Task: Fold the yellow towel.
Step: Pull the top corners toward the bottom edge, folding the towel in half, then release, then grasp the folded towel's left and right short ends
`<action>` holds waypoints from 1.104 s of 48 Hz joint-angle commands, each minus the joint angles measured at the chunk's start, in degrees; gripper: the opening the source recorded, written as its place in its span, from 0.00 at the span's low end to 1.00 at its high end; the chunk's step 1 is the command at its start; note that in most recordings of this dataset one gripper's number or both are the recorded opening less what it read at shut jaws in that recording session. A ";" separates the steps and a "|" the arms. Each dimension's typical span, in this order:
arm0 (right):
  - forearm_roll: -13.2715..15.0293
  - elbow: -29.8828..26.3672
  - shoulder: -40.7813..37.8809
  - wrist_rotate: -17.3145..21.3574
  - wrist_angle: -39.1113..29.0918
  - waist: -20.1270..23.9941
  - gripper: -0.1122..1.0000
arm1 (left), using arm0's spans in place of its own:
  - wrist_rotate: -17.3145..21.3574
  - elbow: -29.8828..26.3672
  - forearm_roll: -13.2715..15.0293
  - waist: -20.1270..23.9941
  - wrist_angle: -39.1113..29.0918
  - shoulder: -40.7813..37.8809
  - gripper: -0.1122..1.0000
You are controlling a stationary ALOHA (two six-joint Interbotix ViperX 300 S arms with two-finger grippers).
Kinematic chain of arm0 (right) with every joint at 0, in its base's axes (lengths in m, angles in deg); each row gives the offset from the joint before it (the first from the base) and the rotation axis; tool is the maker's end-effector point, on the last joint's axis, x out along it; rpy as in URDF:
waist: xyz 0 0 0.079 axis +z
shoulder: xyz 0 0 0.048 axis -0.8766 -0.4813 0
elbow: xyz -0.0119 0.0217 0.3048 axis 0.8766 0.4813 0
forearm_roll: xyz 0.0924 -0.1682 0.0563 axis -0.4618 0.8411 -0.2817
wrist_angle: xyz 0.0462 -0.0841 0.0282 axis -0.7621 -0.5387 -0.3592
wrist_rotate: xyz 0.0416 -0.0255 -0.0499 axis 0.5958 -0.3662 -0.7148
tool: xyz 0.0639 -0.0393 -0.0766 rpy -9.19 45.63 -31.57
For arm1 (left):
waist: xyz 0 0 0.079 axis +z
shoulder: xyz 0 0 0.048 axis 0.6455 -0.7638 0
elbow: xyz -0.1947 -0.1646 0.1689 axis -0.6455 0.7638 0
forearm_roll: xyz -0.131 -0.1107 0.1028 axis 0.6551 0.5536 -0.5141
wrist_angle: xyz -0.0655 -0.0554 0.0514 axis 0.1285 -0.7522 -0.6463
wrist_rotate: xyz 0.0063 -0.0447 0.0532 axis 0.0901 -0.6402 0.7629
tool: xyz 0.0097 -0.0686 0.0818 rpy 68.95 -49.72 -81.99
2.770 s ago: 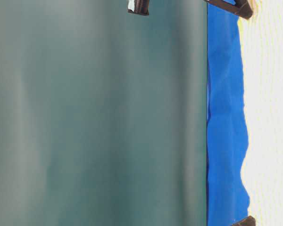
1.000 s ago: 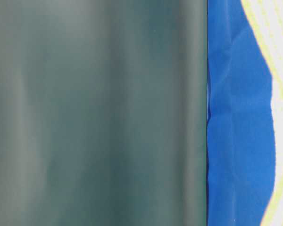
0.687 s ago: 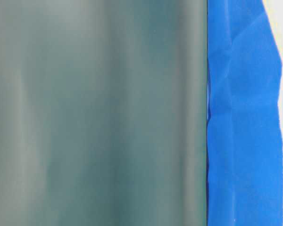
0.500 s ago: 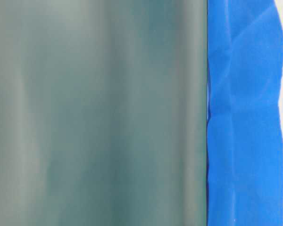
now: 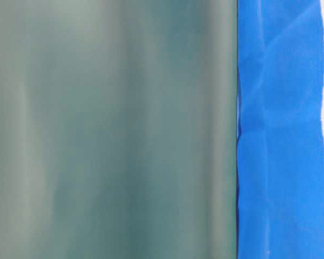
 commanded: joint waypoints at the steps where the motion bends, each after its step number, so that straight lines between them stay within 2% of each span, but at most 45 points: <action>1: -0.18 -1.67 -0.62 0.00 -0.44 0.44 0.13 | 0.00 -0.97 0.09 -0.18 -0.09 0.26 0.23; 7: -0.18 -2.81 -2.11 0.00 -1.58 0.44 0.16 | 0.00 -1.05 0.00 -0.18 -0.09 0.26 0.50; 10: -0.18 -2.99 -2.37 -0.09 -2.11 0.44 0.29 | 0.00 -1.05 0.00 -0.09 -0.18 0.35 0.64; 13: -0.09 -2.90 -2.20 -0.09 -2.02 0.44 0.49 | 0.18 -1.23 0.00 -0.09 -0.18 0.53 0.75; 18: 0.26 -2.64 -1.23 -0.88 -1.76 0.18 0.76 | 0.53 -1.76 0.09 0.26 -0.18 1.05 0.75; 21: 0.97 -2.46 -0.44 -1.32 -1.49 -0.53 0.85 | 0.88 -2.29 0.00 0.70 -0.18 1.14 0.73; 27: 2.55 -1.85 1.14 -2.46 -1.23 -4.31 0.80 | 1.14 -3.34 -0.09 3.60 -0.18 0.88 0.72; 41: 6.86 -2.20 0.97 -6.24 -3.60 -16.79 0.81 | 5.98 -4.83 -0.09 12.30 -3.69 -0.79 0.71; 47: 7.82 -2.72 -1.05 -6.77 -4.83 -19.16 0.81 | 6.68 -4.83 -0.09 14.68 -3.96 -3.96 0.71; 53: 8.53 -3.16 -4.48 -6.77 -5.01 -19.34 0.81 | 6.77 -5.01 0.00 15.38 -4.04 -8.70 0.71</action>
